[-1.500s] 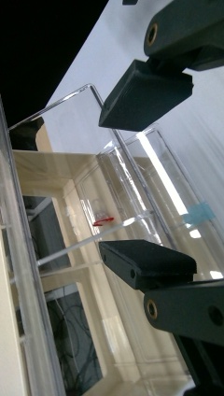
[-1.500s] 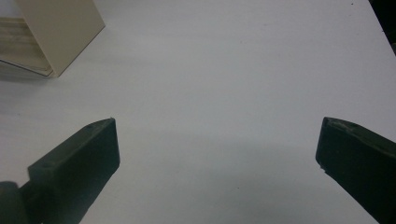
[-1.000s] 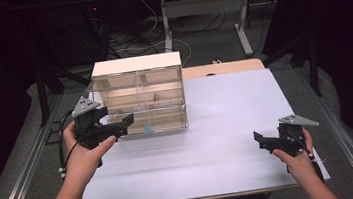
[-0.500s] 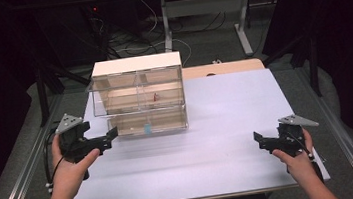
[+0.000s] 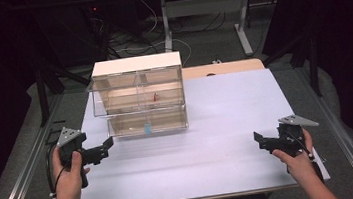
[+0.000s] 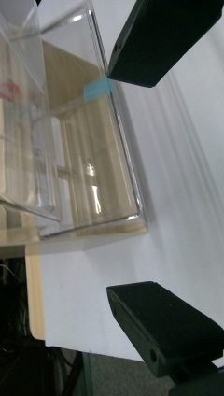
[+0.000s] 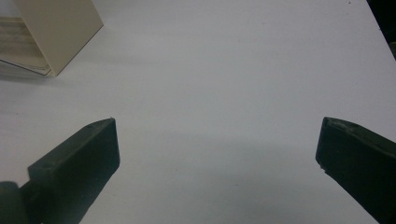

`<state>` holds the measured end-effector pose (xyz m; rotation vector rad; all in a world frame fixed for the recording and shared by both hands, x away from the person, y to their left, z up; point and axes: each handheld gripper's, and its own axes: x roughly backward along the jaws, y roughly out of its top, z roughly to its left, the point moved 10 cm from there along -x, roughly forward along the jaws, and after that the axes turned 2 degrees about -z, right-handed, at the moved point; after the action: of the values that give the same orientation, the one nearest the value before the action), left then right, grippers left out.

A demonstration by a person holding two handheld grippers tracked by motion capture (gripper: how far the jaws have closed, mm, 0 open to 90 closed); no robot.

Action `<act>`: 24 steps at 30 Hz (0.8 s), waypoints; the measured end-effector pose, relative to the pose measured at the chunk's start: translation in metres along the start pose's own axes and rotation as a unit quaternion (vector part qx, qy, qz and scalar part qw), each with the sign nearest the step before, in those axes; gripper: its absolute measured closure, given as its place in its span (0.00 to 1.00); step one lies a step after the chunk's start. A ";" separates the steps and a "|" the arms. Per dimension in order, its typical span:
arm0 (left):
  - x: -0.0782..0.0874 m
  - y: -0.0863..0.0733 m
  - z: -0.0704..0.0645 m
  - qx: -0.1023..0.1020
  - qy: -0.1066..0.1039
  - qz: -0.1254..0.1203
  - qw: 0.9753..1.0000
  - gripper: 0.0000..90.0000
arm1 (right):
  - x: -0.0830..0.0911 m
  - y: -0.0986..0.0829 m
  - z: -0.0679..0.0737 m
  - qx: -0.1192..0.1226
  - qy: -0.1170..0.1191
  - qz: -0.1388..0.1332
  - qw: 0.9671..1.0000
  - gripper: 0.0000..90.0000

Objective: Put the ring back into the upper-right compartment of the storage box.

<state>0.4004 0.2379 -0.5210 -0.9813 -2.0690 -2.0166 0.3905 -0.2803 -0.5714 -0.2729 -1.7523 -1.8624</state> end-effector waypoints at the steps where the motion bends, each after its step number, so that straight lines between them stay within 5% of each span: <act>1: -0.002 -0.003 0.002 0.003 0.002 0.000 1.000 0.00 | 0.000 0.000 0.000 0.000 0.000 0.000 1.000 0.00; 7: -0.009 -0.017 0.009 0.022 0.002 0.003 1.000 0.00 | 0.000 0.000 -0.001 -0.001 0.000 0.000 1.000 0.00; 19: -0.021 -0.034 0.018 0.012 0.014 0.015 1.000 0.00 | -0.001 -0.001 -0.001 0.001 -0.001 0.002 1.000 0.00; 24: -0.023 -0.040 0.020 0.023 0.010 0.020 0.999 0.00 | -0.001 -0.001 -0.002 0.008 -0.001 0.001 1.000 0.00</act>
<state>0.4065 0.2511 -0.5690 -0.9834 -2.0591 -1.9431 0.3913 -0.2816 -0.5731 -0.2710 -1.7659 -1.8470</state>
